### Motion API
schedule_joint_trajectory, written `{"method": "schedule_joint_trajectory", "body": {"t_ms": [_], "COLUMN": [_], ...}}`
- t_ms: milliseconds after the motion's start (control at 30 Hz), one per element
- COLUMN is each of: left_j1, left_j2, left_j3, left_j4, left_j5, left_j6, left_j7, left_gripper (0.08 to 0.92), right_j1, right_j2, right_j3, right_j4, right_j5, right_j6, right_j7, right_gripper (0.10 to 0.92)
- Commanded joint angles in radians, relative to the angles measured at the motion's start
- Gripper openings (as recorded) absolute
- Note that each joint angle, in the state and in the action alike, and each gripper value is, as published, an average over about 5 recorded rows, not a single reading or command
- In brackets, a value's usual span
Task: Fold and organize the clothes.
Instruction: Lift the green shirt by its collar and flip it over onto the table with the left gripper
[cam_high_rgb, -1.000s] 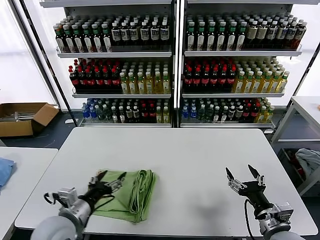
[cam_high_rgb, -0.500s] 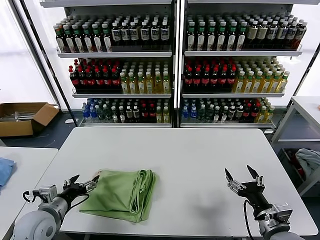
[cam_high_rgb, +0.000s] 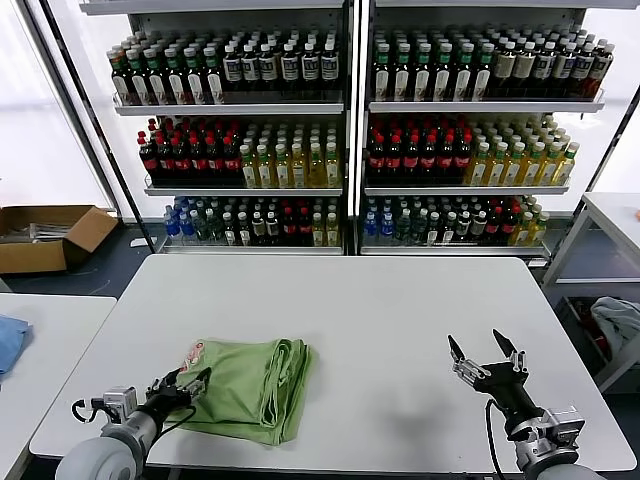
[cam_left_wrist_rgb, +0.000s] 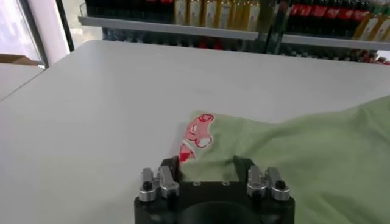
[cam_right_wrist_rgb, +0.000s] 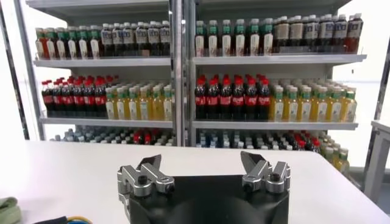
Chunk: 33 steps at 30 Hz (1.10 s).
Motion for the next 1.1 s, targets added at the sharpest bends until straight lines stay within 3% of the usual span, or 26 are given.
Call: {"method": "schedule_joint_trajectory", "body": {"t_ms": [33, 433, 567, 667, 933, 1100], "left_j1": [0.019, 0.021, 0.022, 0.035, 0.107, 0.118], "left_j2": [-0.045, -0.083, -0.074, -0.018, 0.223, 0.4], "left_j3": [0.023, 0.029, -0.025, -0.14, -0.509, -0.607], "left_j4": [-0.006, 0.003, 0.001, 0.0, 0.051, 0.132], "left_j5": [0.018, 0.066, 0.057, 0.025, -0.021, -0.027], "left_j6": [-0.011, -0.118, -0.133, -0.131, -0.122, -0.097], "left_j7": [0.003, -0.066, -0.073, -0.049, 0.058, 0.1], "left_gripper": [0.526, 0.179, 0.115, 0.11, 0.11, 0.11], "right_j1": [0.0, -0.001, -0.001, 0.0, 0.015, 0.022], "right_j2": [0.001, 0.004, 0.004, 0.002, 0.006, 0.01], "right_j3": [-0.002, 0.001, 0.004, 0.01, 0.012, 0.008], "right_j4": [0.004, 0.014, 0.016, 0.017, 0.009, 0.01], "right_j5": [0.001, 0.002, 0.005, 0.011, 0.026, 0.033], "right_j6": [-0.001, -0.001, -0.001, -0.001, 0.001, 0.003], "right_j7": [0.002, 0.004, 0.005, 0.004, 0.001, -0.003], "right_gripper": [0.823, 0.823, 0.823, 0.823, 0.823, 0.823]}}
